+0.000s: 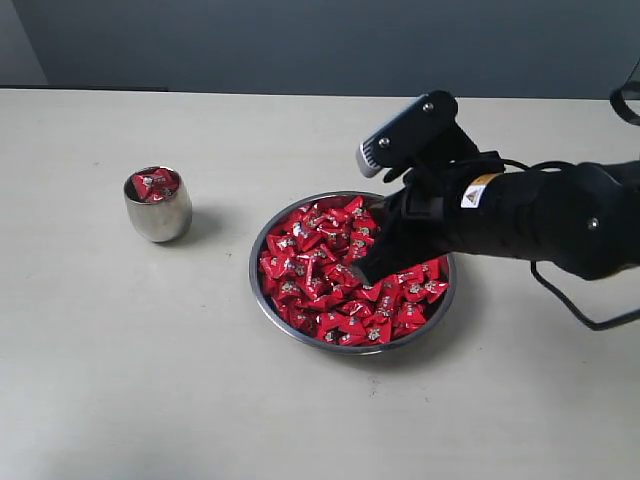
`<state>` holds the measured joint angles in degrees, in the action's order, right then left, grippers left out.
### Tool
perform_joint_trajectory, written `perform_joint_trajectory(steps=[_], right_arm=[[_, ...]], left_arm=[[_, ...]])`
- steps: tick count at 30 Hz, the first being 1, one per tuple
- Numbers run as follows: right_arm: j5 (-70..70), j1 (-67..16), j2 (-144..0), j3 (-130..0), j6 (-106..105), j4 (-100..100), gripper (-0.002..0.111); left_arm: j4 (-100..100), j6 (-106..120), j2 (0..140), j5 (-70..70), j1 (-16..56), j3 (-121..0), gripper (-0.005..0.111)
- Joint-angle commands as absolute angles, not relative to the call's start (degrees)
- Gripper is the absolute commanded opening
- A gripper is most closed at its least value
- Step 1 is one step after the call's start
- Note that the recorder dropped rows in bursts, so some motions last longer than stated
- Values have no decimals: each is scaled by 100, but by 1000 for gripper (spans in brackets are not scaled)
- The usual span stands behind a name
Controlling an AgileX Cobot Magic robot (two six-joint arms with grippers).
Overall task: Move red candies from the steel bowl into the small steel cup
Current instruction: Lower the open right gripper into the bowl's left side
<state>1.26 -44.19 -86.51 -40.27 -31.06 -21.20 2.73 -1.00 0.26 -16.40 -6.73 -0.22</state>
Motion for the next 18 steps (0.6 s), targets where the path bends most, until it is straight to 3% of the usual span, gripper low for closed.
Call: perform_joint_trajectory(steps=[1,18], right_arm=[[191,-4415,-8462,-3801,-3129,-2258,-1],[329,-5047,-8462,-3801,-3113,-2410,-1]], left_arm=[[237,-109,0,-1629,-677,0,0],[237,-109,0,-1629,-677,0,0]])
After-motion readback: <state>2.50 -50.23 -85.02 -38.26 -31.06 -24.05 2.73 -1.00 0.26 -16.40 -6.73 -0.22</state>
